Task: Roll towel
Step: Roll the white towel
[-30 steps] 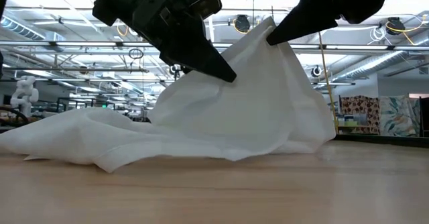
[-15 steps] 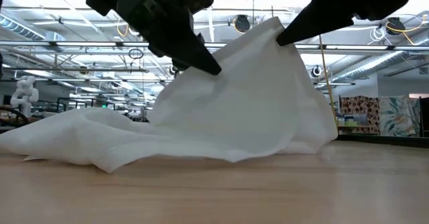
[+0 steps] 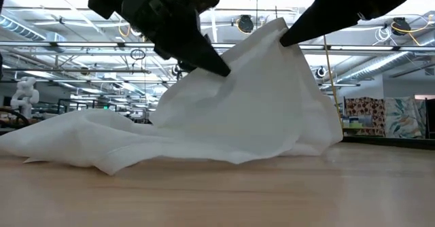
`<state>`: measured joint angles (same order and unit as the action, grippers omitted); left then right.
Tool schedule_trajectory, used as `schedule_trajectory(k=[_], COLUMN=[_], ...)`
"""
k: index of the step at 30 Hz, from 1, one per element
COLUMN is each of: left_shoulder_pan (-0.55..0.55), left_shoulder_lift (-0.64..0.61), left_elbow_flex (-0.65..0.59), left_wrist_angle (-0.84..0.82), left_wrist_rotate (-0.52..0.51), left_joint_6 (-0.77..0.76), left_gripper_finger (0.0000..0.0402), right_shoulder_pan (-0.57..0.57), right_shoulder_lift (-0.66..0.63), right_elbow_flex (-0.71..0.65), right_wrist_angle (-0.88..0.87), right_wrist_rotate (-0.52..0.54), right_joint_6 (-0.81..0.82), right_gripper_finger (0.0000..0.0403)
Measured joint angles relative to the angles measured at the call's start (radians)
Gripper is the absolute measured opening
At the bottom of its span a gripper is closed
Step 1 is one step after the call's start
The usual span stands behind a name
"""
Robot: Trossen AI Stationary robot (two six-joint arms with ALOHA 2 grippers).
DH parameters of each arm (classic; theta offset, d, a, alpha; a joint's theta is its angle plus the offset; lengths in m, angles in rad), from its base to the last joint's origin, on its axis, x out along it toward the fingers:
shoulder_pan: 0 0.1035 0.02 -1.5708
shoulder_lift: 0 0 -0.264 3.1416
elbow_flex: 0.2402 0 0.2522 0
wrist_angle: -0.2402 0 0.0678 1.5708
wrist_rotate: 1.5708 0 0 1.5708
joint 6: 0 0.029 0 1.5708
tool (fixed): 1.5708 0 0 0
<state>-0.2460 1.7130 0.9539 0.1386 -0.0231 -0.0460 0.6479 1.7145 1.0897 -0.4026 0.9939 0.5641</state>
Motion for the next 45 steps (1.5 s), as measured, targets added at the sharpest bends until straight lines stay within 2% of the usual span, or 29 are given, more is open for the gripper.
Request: schedule_trajectory(k=[4, 11, 17, 19, 22, 27, 31, 37, 40, 43, 45], left_shoulder_pan=[-0.02, -0.044, -0.077, -0.09, -0.104, -0.111, -0.117, -0.119, -0.115, -0.111, -0.115], left_shoulder_lift=[0.014, 0.016, 0.016, 0.016, 0.026, 0.077, 0.102, 0.126, 0.143, 0.149, 0.149], left_elbow_flex=[0.0, 0.0, 0.0, 0.0, 0.001, 0.001, 0.001, 0.001, 0.001, 0.001, 0.001], left_wrist_angle=[0.042, 0.056, 0.149, 0.171, 0.219, 0.294, 0.298, 0.326, 0.34, 0.35, 0.355], left_wrist_rotate=[-0.021, -0.135, -0.2, -0.252, -0.315, -0.363, -0.423, -0.419, -0.474, -0.52, -0.536], left_joint_6=[0.008, 0.007, 0.037, 0.057, 0.087, 0.137, 0.195, 0.211, 0.212, 0.238, 0.264], left_gripper_finger=[0.0155, 0.0175, 0.0188, 0.0194, 0.0209, 0.0245, 0.026, 0.0254, 0.0242, 0.0206, 0.0165], right_shoulder_pan=[-0.001, -0.004, -0.007, -0.007, -0.007, -0.008, -0.008, -0.009, -0.012, -0.012, -0.012], right_shoulder_lift=[0.0, 0.0, 0.0, 0.0, 0.0, 0.0, 0.0, 0.0, 0.0, -0.001, -0.002], right_elbow_flex=[0.0, 0.0, 0.0, 0.0, 0.0, 0.0, 0.0, 0.0, 0.0, 0.0, 0.0], right_wrist_angle=[0.011, 0.01, 0.01, 0.01, 0.01, 0.009, 0.009, 0.01, 0.009, 0.009, 0.009], right_wrist_rotate=[0.003, 0.003, 0.007, 0.014, 0.024, 0.027, 0.031, 0.052, 0.054, 0.054, 0.054], right_joint_6=[0.0, 0.001, 0.001, 0.001, 0.001, 0.001, 0.001, 0.006, 0.012, 0.021, 0.021], right_gripper_finger=[0.0, 0.0, 0.0, 0.0, 0.0, 0.0, 0.0, 0.0, 0.0, 0.0, 0.0])
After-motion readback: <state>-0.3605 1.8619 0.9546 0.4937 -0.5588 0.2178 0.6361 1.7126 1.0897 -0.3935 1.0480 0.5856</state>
